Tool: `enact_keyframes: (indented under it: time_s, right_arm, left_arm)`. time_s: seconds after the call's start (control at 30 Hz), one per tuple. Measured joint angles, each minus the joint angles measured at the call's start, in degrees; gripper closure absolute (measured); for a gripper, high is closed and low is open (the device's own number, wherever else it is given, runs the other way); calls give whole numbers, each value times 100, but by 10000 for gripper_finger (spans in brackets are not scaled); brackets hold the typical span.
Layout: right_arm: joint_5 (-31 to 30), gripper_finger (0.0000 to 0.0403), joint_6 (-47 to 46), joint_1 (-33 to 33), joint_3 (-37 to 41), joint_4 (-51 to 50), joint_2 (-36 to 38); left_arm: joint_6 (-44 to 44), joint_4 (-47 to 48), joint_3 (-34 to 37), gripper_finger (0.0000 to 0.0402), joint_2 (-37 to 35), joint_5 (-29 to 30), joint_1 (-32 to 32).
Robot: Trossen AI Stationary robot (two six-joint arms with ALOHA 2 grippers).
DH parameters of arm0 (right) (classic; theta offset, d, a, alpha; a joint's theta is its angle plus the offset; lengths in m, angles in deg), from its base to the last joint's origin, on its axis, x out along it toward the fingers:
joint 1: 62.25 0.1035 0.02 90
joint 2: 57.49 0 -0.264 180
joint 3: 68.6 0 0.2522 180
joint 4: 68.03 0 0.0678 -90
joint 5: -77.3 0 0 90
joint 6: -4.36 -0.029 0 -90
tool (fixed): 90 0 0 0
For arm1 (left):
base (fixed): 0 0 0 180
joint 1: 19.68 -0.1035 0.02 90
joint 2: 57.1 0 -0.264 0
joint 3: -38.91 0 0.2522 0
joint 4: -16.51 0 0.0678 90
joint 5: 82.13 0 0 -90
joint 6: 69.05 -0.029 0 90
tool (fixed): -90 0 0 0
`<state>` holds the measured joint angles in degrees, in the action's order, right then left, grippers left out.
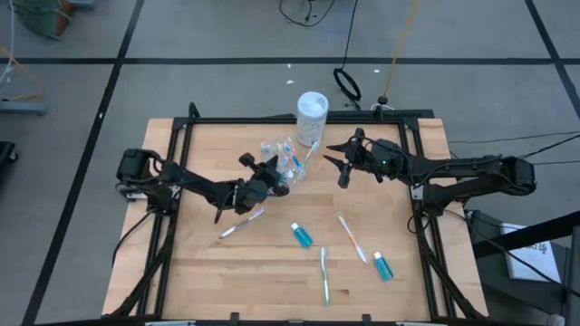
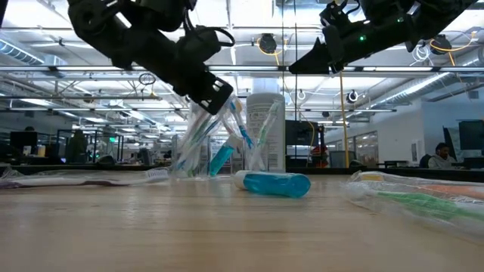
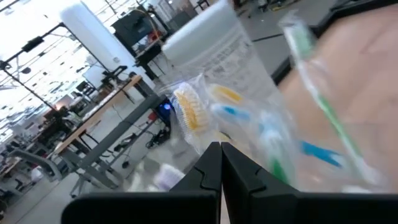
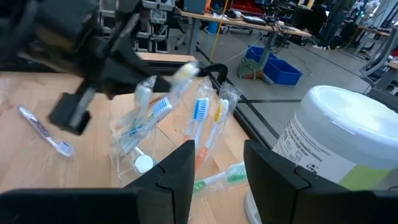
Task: Pick & Place toothbrushing station
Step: Put the orange toothbrush into the transparent organizer
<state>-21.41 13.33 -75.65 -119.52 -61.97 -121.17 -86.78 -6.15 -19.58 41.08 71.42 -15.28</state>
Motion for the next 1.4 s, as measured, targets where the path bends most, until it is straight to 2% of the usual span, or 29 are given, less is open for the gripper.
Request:
enact_keyframes:
  time_s: [0.2,0.27,0.47,0.6,0.9,1.07,1.4]
  right_arm:
    - [1,273,-241,-1,0,-3,0]
    - [1,273,-369,-1,0,0,0]
    - [1,273,-400,15,0,-5,0]
    - [3,273,-384,96,0,-91,0]
    - [4,273,-380,157,0,-236,0]
    - [4,273,-382,157,0,-375,0]
    - [19,273,-1126,245,0,-1075,0]
  left_arm:
    - [682,536,0,401,-1,1123,407]
    - [860,759,0,401,-1,1295,509]
    - [1669,1495,0,401,-1,1256,645]
    - [2157,1883,0,399,-1,979,656]
    - [2351,2157,-2,387,-3,736,658]
    - [2532,2122,-7,357,-3,494,658]
    - [2759,2149,-12,243,-198,310,743]
